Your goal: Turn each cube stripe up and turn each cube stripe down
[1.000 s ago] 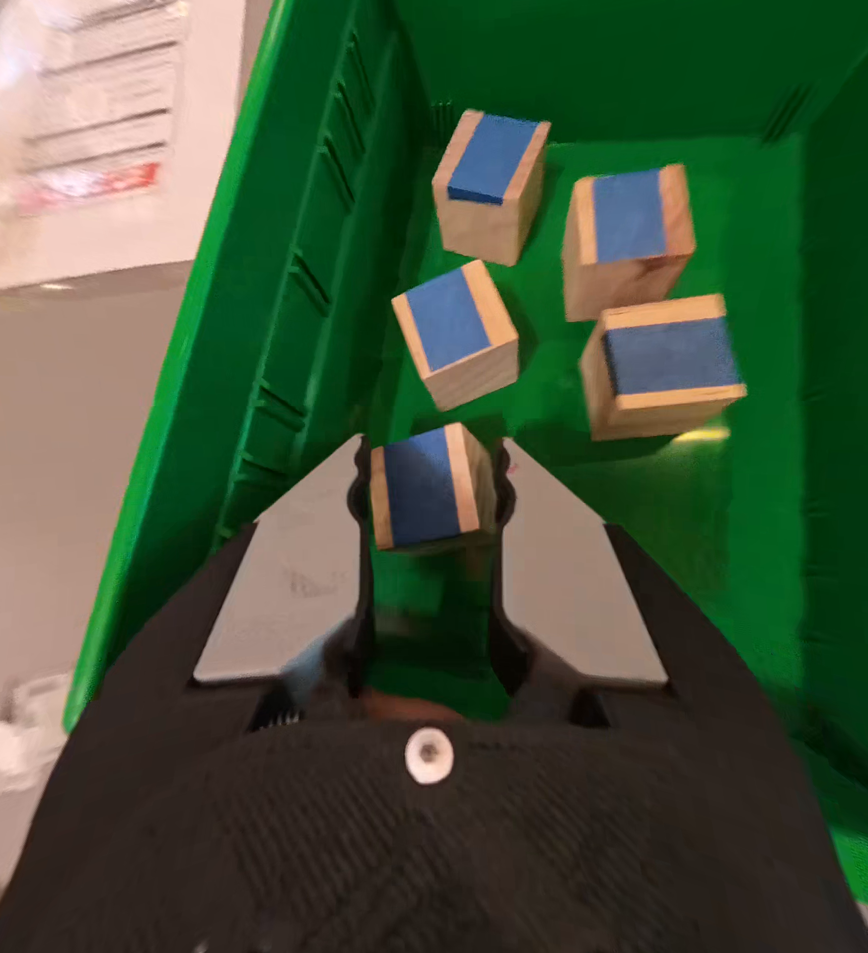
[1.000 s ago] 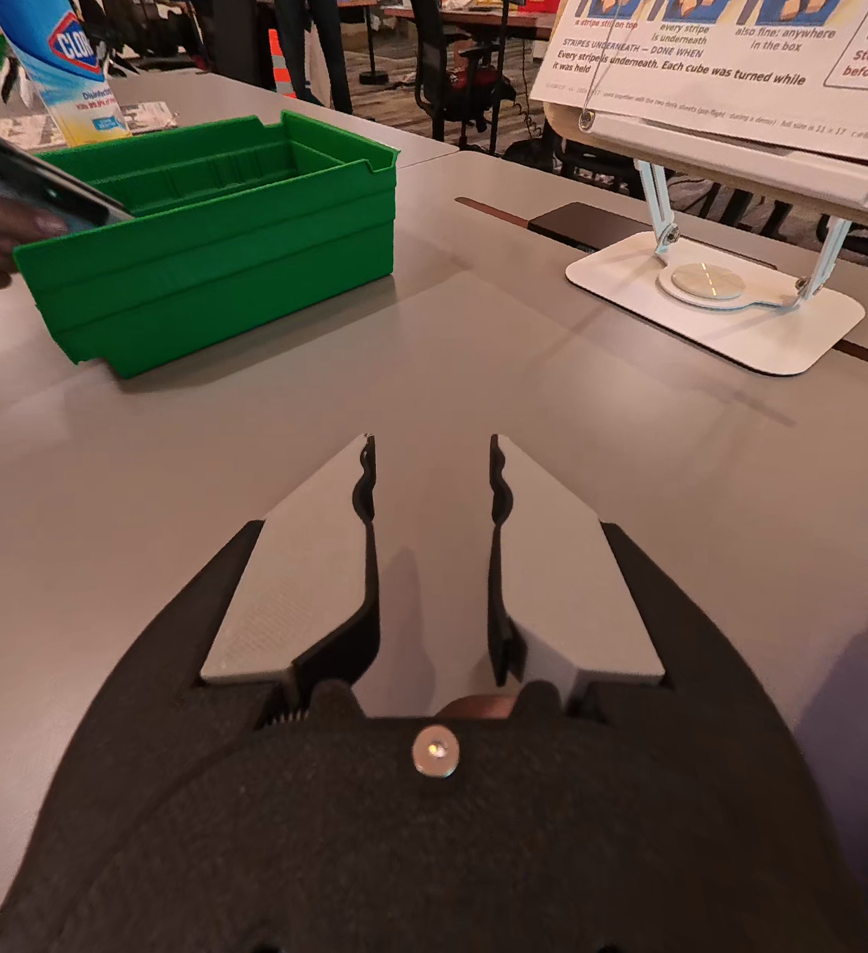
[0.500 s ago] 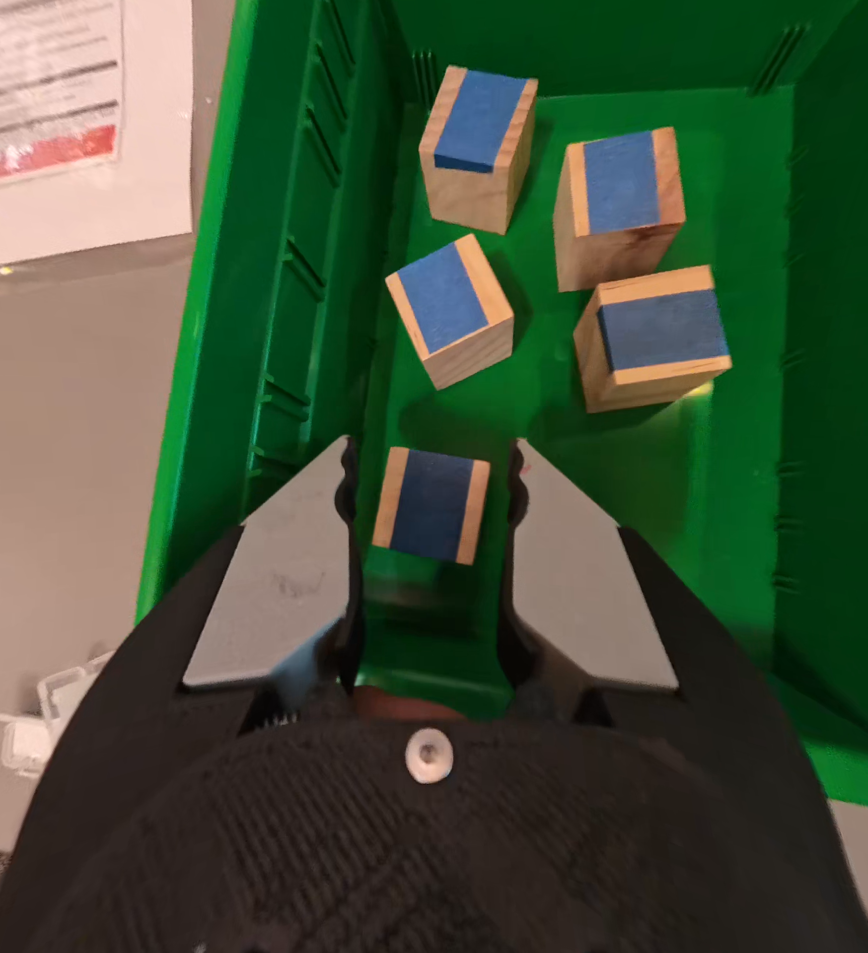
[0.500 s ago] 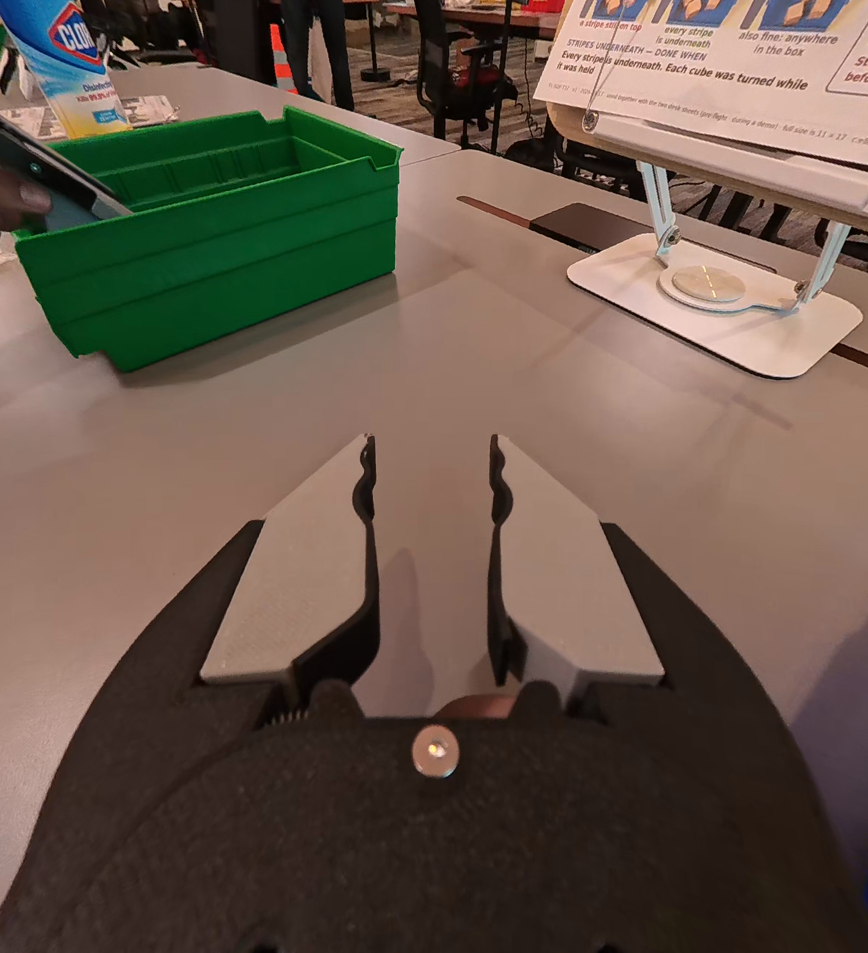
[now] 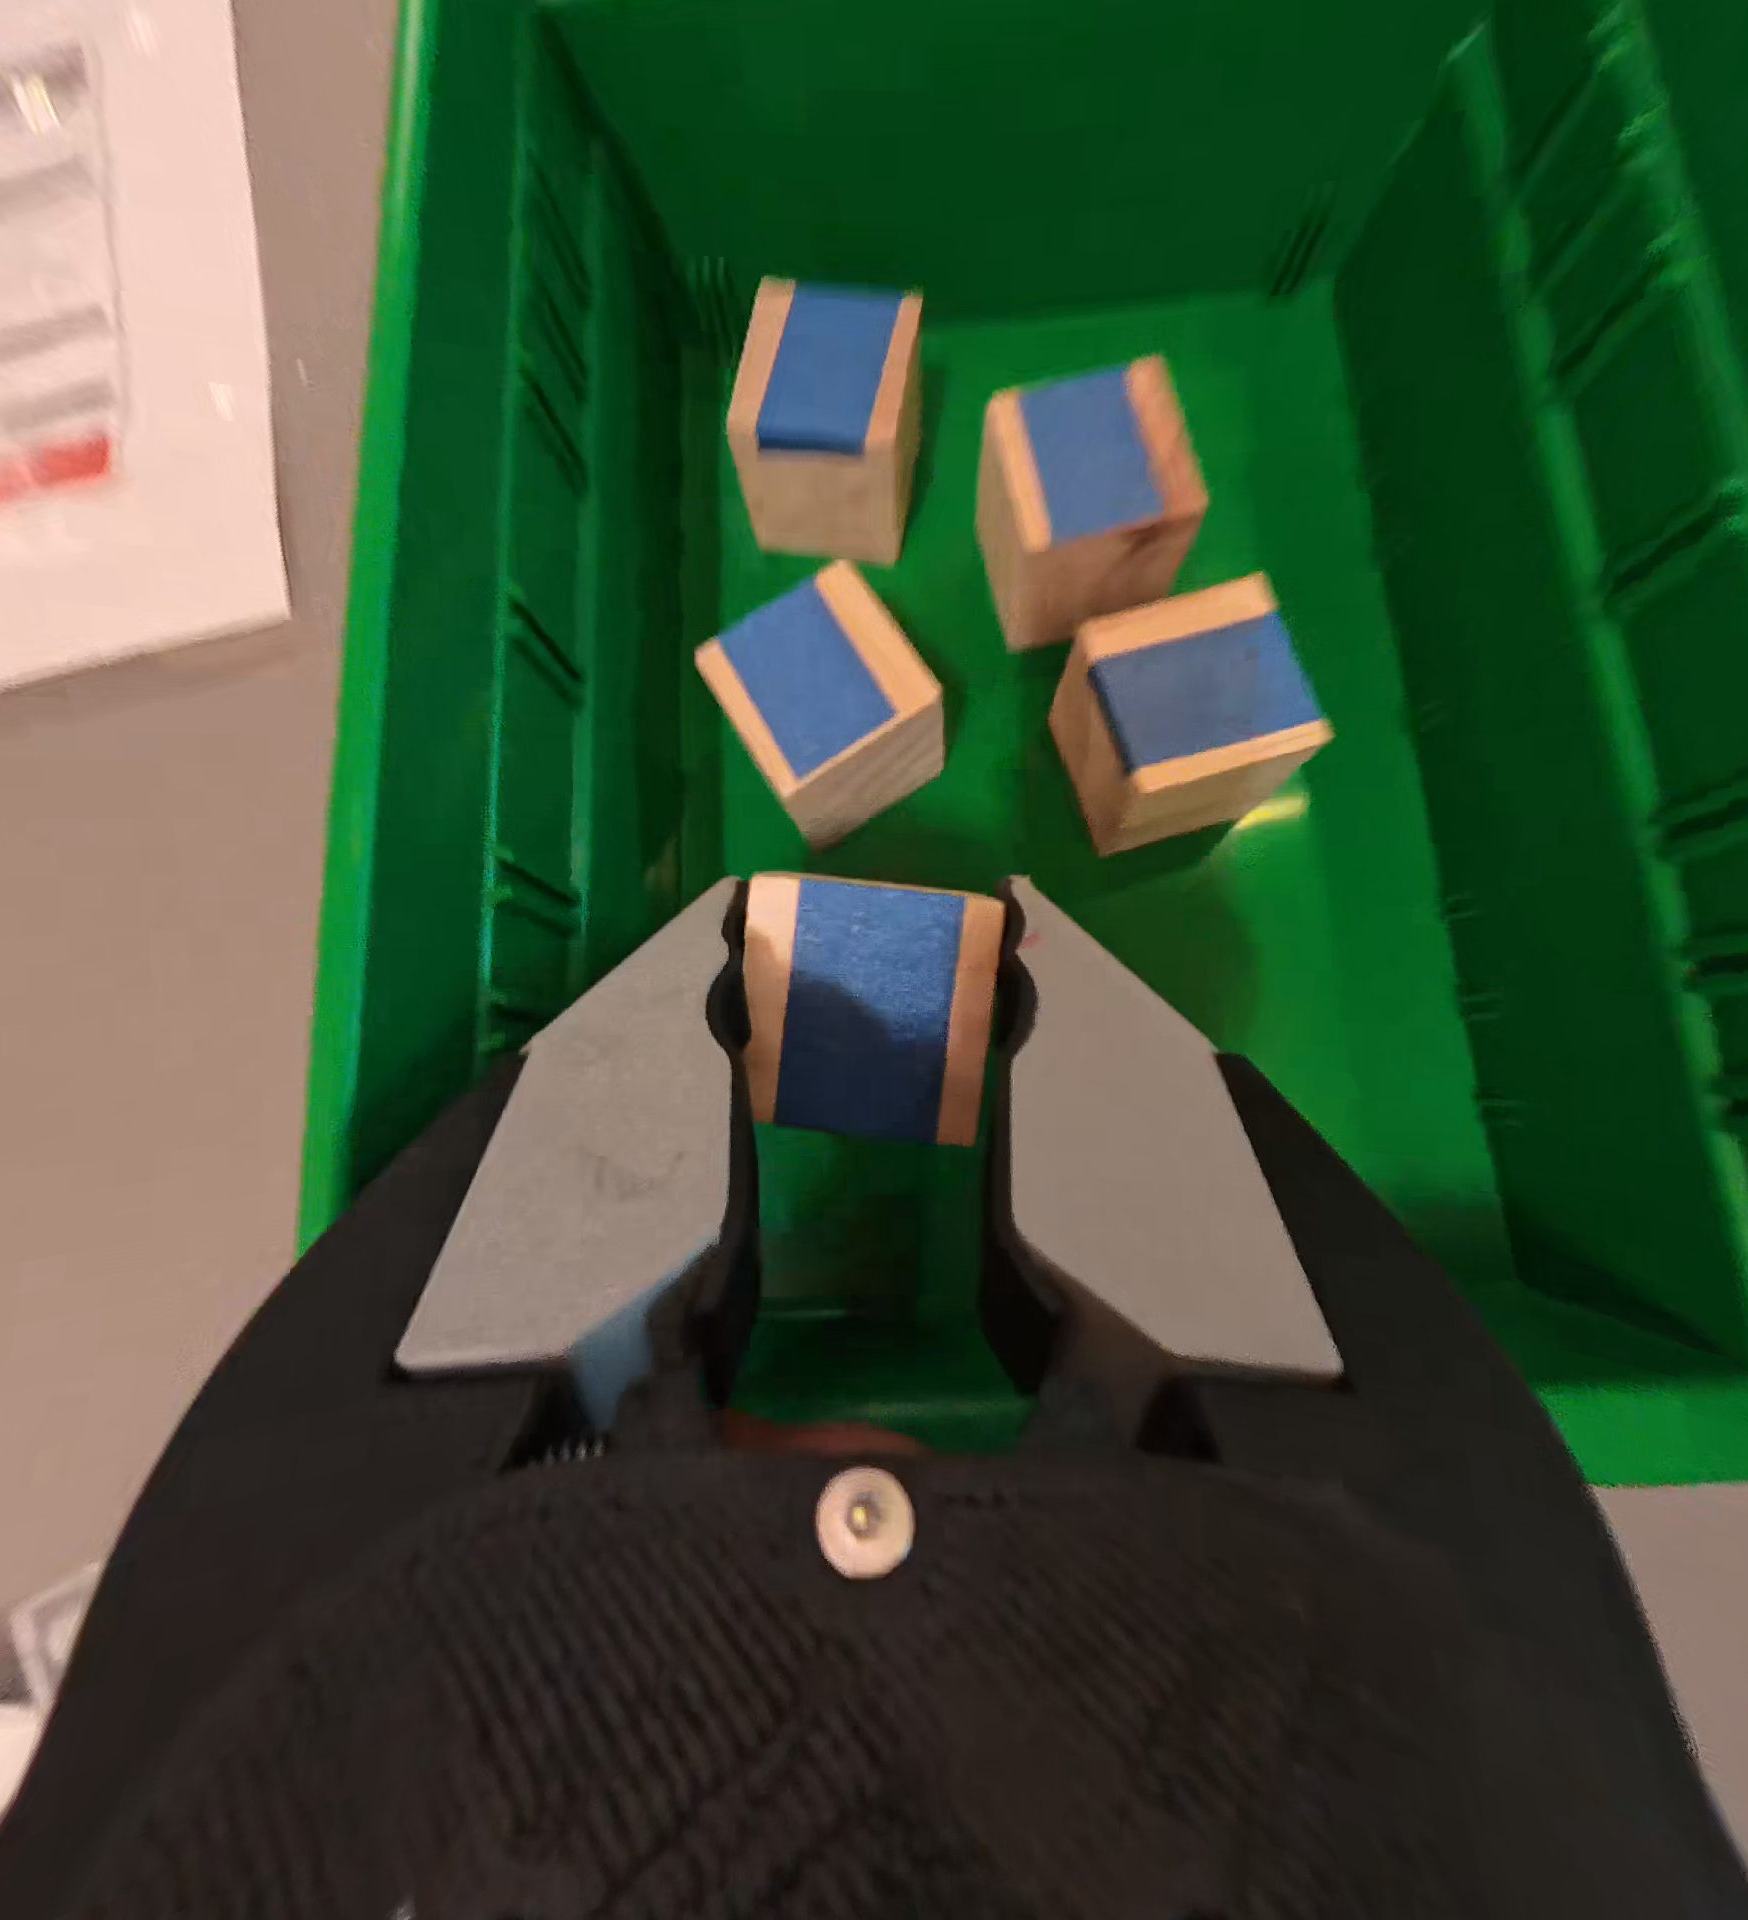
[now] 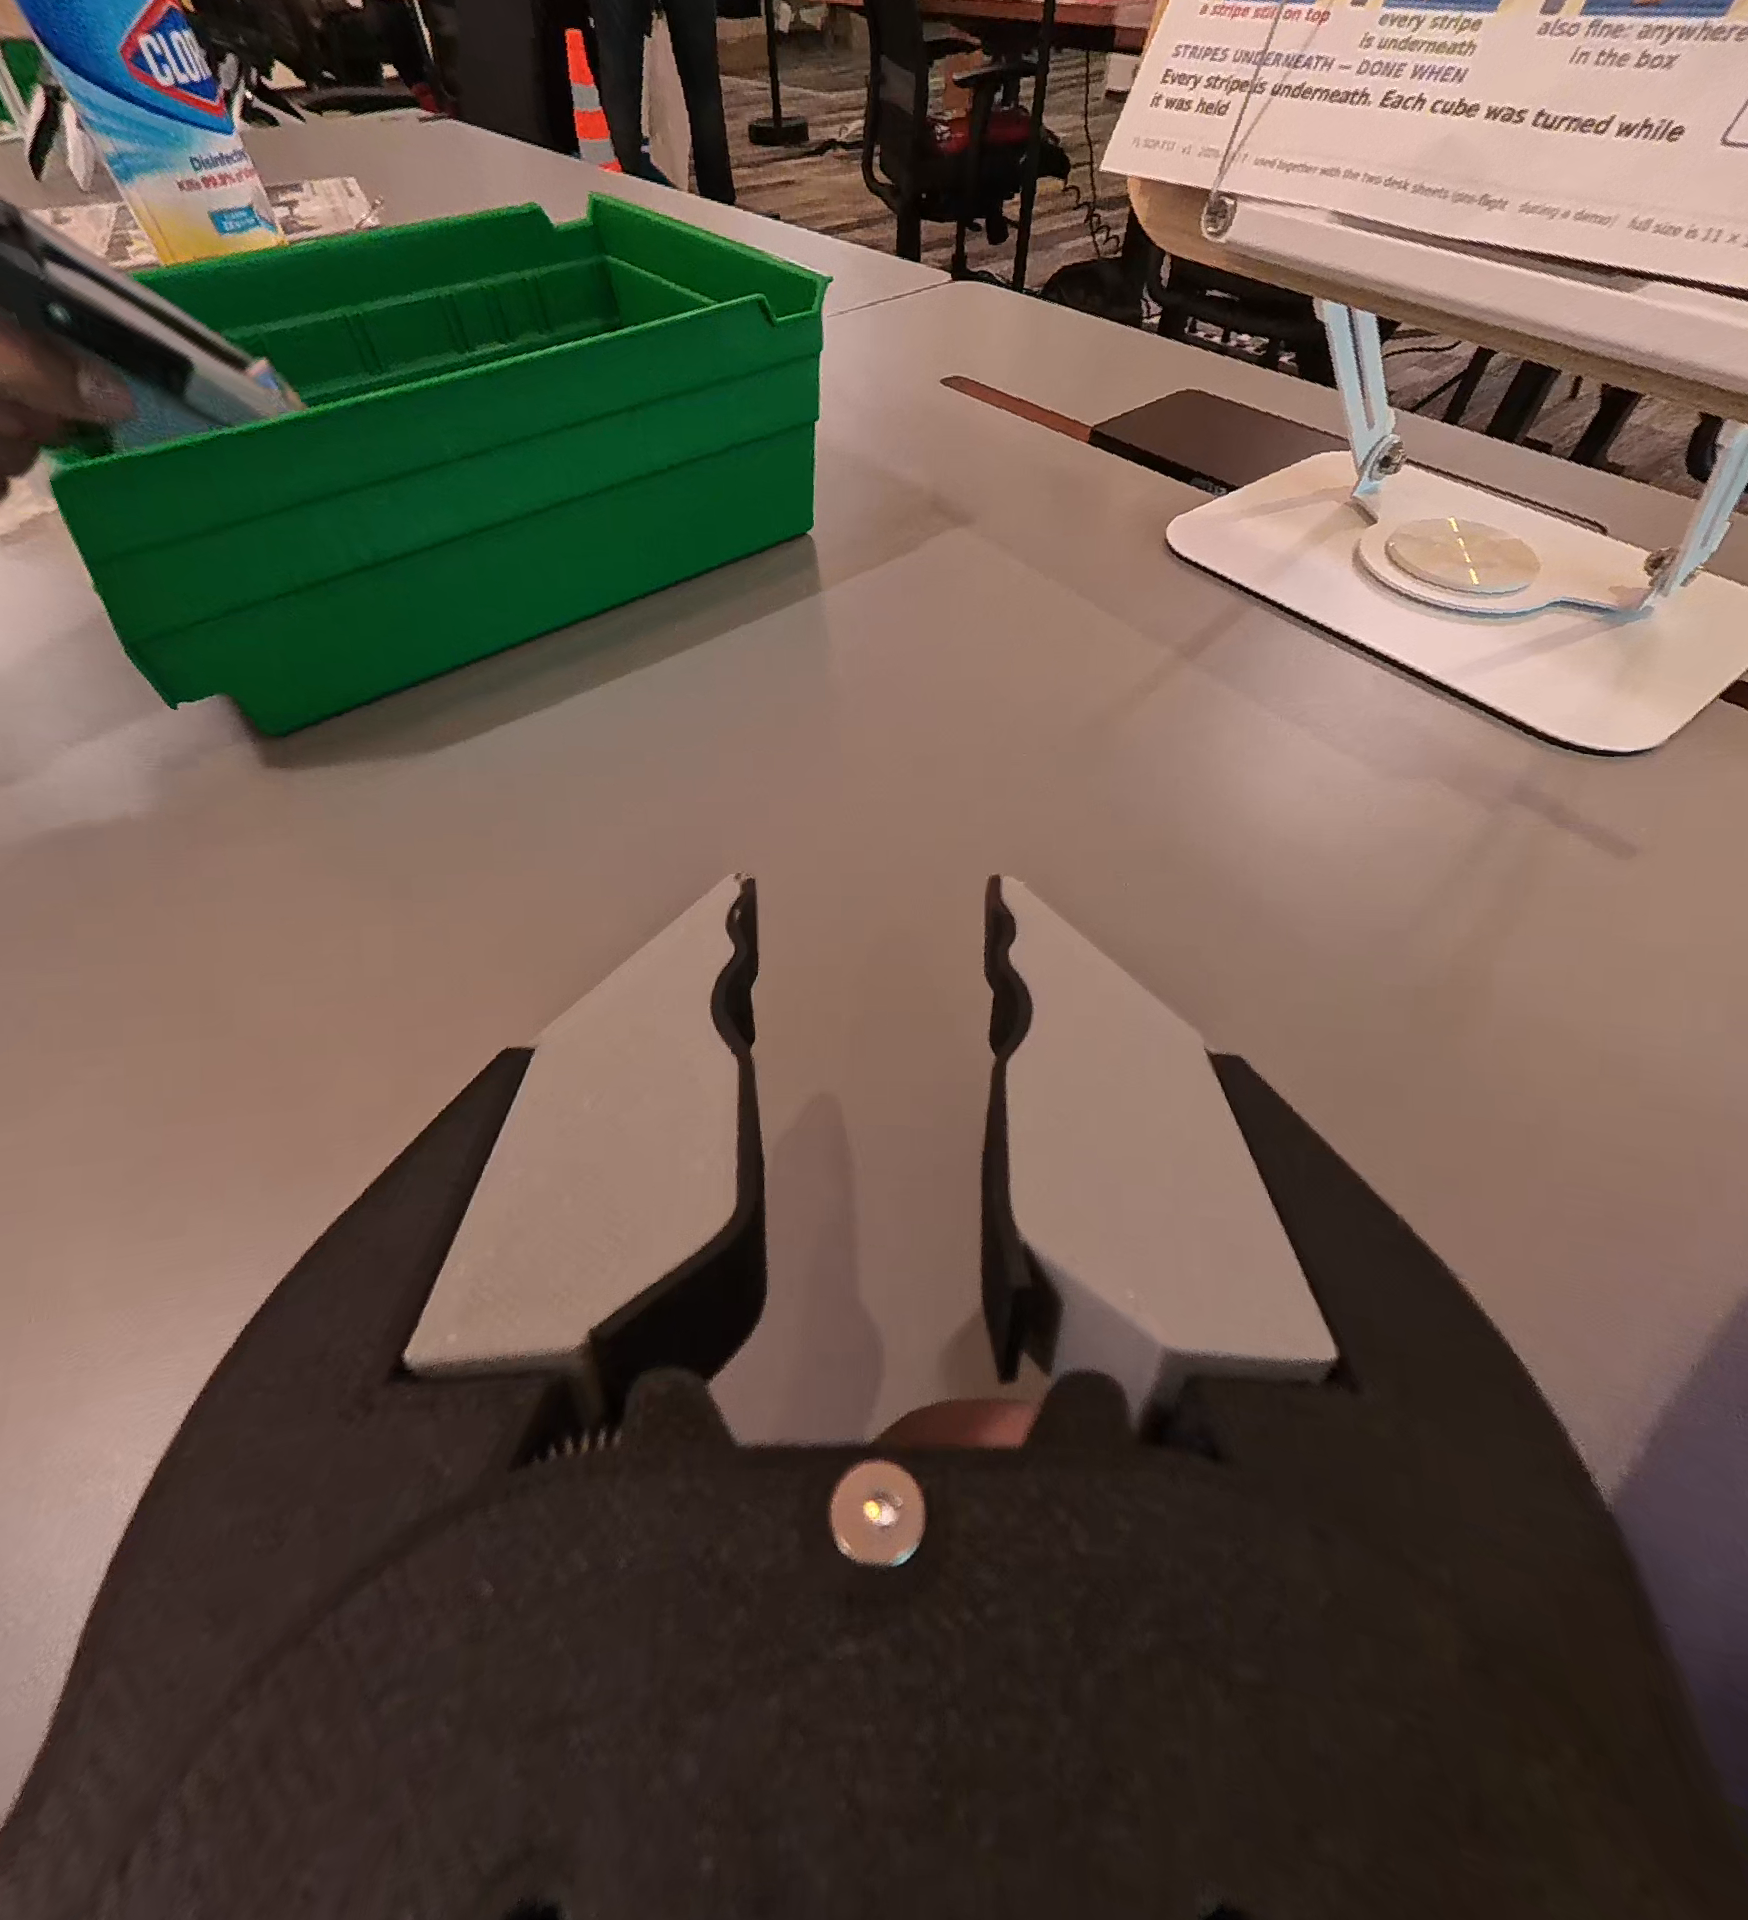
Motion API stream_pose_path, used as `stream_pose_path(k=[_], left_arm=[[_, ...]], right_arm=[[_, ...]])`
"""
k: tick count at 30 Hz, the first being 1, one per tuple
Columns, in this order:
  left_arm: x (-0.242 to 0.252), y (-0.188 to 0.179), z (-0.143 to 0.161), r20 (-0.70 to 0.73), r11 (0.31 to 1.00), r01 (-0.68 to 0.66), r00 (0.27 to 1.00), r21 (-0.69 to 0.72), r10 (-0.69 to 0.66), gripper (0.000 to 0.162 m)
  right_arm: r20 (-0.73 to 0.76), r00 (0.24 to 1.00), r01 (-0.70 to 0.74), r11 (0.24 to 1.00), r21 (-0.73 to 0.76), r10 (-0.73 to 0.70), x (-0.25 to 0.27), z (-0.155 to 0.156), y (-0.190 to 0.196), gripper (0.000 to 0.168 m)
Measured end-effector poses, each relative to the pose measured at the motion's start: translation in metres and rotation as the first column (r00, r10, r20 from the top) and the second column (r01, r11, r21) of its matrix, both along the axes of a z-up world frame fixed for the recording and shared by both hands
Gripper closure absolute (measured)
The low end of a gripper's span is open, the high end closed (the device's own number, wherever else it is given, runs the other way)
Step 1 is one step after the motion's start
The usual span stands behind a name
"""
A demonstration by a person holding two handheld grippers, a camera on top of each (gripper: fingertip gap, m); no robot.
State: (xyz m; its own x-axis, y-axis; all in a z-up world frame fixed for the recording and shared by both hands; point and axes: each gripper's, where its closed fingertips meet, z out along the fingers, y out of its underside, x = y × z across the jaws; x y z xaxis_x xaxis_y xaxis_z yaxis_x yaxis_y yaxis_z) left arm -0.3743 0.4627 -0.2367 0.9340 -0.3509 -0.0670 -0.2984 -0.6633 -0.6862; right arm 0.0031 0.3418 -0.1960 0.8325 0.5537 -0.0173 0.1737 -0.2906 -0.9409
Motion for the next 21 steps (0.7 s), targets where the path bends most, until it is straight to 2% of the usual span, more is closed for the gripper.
stream_pose_path(k=[4,7,9,11,14,17,18,21], left_arm=[[0.031,-0.009,0.054,-0.019,0.966,0.146,0.989,0.214,-0.145,0.117],[0.085,-0.039,0.098,-0.07,0.86,0.345,0.936,0.376,-0.344,0.117],[0.129,-0.068,0.12,-0.157,0.741,0.485,0.869,0.465,-0.47,0.117],[0.178,-0.103,0.131,-0.258,0.586,0.622,0.768,0.519,-0.586,0.118],[0.248,-0.169,0.133,-0.383,0.271,0.767,0.552,0.581,-0.74,0.117],[0.292,-0.229,0.127,-0.436,0.01,0.791,0.348,0.611,-0.83,0.118],[0.3,-0.241,0.128,-0.445,-0.039,0.778,0.317,0.627,-0.838,0.118],[0.318,-0.267,0.131,-0.449,-0.131,0.732,0.256,0.668,-0.856,0.118]], right_arm=[[-0.031,0.997,-0.074,0.997,-0.026,0.073,-0.011,-0.002,-0.006,0.126],[-0.129,0.965,-0.242,0.965,-0.099,0.229,-0.036,-0.005,-0.023,0.125],[-0.252,0.899,-0.402,0.903,-0.155,0.357,-0.057,-0.004,-0.042,0.122],[-0.389,0.798,-0.555,0.813,-0.178,0.46,-0.074,0.004,-0.064,0.119],[-0.549,0.625,-0.729,0.666,-0.158,0.555,-0.087,0.021,-0.094,0.113],[-0.66,0.455,-0.824,0.564,-0.058,0.597,-0.087,0.047,-0.115,0.111],[-0.695,0.393,-0.847,0.531,-0.02,0.602,-0.084,0.056,-0.12,0.11],[-0.768,0.232,-0.892,0.446,0.077,0.597,-0.075,0.078,-0.132,0.11]])
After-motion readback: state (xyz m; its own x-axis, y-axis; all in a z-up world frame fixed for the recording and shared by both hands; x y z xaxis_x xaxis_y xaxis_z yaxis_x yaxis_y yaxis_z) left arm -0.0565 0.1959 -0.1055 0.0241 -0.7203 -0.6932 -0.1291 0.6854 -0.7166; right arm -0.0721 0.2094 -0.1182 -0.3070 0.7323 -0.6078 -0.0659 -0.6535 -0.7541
